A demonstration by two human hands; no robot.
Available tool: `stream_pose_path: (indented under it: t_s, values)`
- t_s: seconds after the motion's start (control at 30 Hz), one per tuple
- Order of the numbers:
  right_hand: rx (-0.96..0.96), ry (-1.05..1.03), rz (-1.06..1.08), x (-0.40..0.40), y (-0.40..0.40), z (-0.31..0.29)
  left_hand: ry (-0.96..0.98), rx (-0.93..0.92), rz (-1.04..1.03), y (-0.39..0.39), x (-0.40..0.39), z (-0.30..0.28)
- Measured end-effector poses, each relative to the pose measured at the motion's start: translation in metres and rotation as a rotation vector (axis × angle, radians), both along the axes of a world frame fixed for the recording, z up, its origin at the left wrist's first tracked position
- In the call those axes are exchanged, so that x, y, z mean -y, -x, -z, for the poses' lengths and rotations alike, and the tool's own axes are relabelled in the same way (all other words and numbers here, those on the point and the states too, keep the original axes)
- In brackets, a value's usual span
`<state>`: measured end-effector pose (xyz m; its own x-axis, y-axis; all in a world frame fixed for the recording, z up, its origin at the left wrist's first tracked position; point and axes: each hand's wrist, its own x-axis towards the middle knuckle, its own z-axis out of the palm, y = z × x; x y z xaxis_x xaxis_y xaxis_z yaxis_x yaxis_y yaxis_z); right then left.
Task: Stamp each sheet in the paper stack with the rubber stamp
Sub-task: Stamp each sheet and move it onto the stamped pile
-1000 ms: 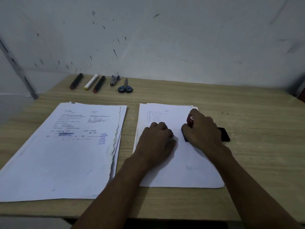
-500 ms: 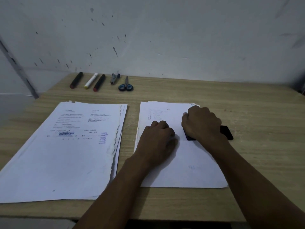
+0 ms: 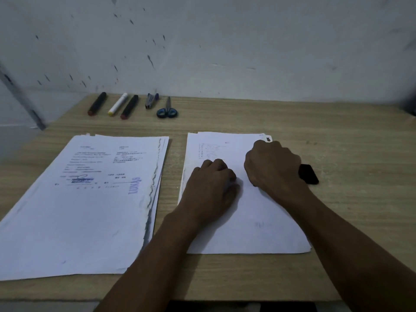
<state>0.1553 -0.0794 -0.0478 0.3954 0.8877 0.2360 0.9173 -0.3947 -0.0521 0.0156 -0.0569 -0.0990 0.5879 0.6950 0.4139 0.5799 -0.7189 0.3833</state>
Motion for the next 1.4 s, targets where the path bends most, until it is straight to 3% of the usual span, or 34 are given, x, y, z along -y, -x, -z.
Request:
stream_pose_path:
  t_s: [0.47, 0.77, 0.87, 1.07, 1.4]
  values:
    - [-0.041, -0.007, -0.002, 0.001, 0.0, -0.003, -0.022, 0.014, 0.012, -0.002, -0.003, 0.0]
    - [-0.313, 0.176, -0.009, 0.005, -0.011, -0.03, 0.026, 0.027, -0.032, -0.002, -0.003, 0.003]
    - [-0.42, 0.03, 0.004, 0.012, -0.028, -0.028, 0.04, 0.031, -0.021, 0.0, -0.004, 0.004]
    - [-0.605, -0.466, 0.127, 0.038, -0.08, -0.02, 0.054, 0.02, -0.013, 0.0, -0.007, 0.006]
    - [-0.53, -0.556, 0.197, 0.058, -0.11, -0.002, 0.082, 0.01, 0.001, 0.001, -0.008, 0.005]
